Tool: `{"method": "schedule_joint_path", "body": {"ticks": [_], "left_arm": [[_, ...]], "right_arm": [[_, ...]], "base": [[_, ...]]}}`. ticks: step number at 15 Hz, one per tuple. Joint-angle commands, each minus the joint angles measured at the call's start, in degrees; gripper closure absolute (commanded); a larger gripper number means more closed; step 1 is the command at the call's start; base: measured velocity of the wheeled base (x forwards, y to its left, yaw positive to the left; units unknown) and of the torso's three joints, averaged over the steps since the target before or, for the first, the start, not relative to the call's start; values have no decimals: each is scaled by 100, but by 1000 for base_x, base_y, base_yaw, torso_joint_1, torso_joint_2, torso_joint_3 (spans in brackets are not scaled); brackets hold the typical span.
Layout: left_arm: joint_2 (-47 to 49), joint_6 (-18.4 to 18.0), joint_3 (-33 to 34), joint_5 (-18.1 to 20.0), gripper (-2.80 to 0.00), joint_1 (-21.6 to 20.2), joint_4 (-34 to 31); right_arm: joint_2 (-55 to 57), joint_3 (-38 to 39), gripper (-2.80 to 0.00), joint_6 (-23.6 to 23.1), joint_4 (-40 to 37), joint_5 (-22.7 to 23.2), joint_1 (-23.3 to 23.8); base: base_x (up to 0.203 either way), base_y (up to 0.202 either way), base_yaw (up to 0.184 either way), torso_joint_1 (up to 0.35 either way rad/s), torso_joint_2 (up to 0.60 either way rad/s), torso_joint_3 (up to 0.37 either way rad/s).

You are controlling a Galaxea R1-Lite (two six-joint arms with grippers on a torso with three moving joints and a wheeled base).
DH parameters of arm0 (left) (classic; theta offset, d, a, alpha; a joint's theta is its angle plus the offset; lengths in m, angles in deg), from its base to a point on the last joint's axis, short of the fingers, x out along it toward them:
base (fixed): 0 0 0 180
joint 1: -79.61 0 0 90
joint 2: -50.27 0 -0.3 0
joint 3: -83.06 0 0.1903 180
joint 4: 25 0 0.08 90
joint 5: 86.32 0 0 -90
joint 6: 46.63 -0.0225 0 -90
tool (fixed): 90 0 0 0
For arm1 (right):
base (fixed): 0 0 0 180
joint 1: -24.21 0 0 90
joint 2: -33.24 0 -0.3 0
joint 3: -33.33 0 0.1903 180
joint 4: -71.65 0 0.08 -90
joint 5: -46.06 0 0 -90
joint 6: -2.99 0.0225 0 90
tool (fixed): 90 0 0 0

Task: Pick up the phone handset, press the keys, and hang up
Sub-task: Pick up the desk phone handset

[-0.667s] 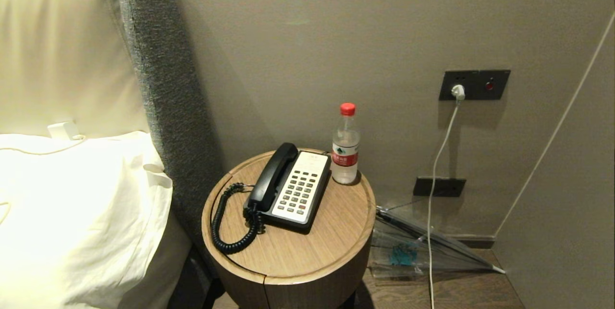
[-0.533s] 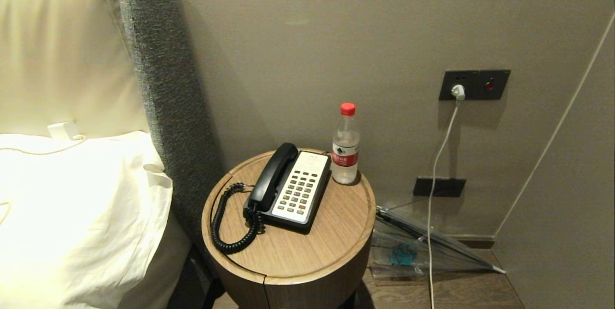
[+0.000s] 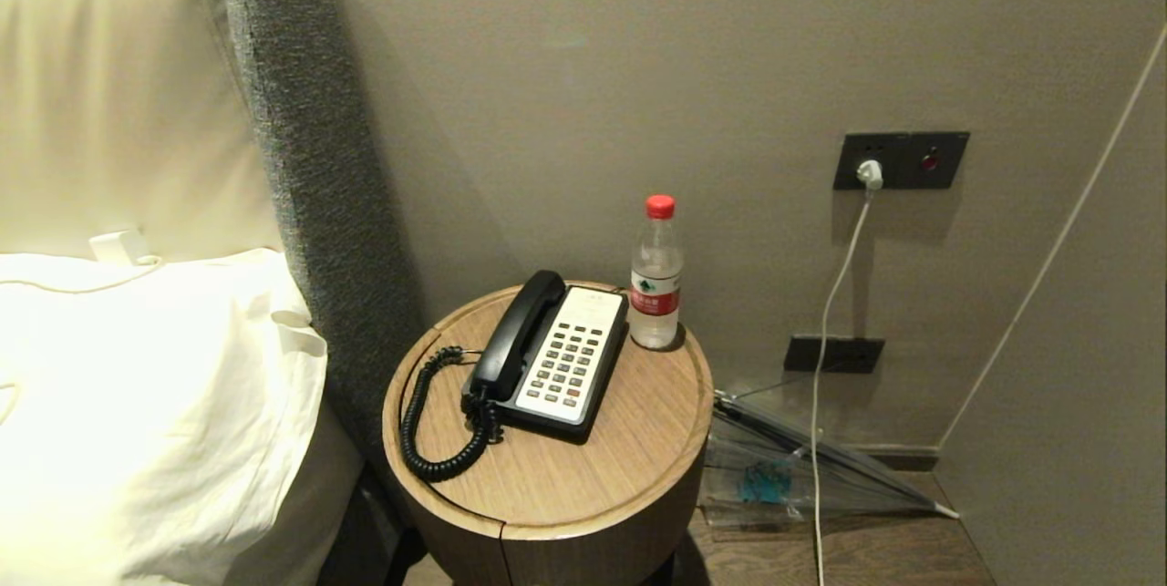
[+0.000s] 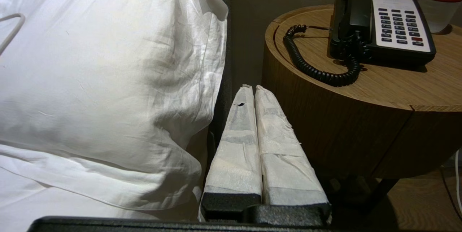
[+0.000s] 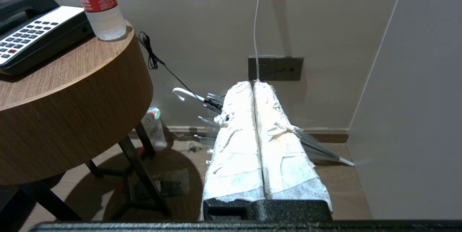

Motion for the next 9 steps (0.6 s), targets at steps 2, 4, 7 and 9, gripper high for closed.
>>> {"method": "schedule_joint_path", "body": {"ticks": [2, 4, 7, 9], "left_arm": [[0, 38, 1, -1, 0, 0, 1], [0, 47, 1, -1, 0, 0, 1], [0, 55, 1, -1, 0, 0, 1], [0, 64, 1, -1, 0, 0, 1]], "right_arm": [[-72, 9, 0, 0, 2, 2, 0], [-72, 9, 0, 0, 2, 2, 0], [-72, 9, 0, 0, 2, 2, 0], [-72, 9, 0, 0, 2, 2, 0]], "base": [[0, 0, 0, 2, 2, -122], [0, 0, 0, 3, 0, -177], [0, 0, 0, 2, 2, -192], [0, 0, 0, 4, 5, -195]]}}
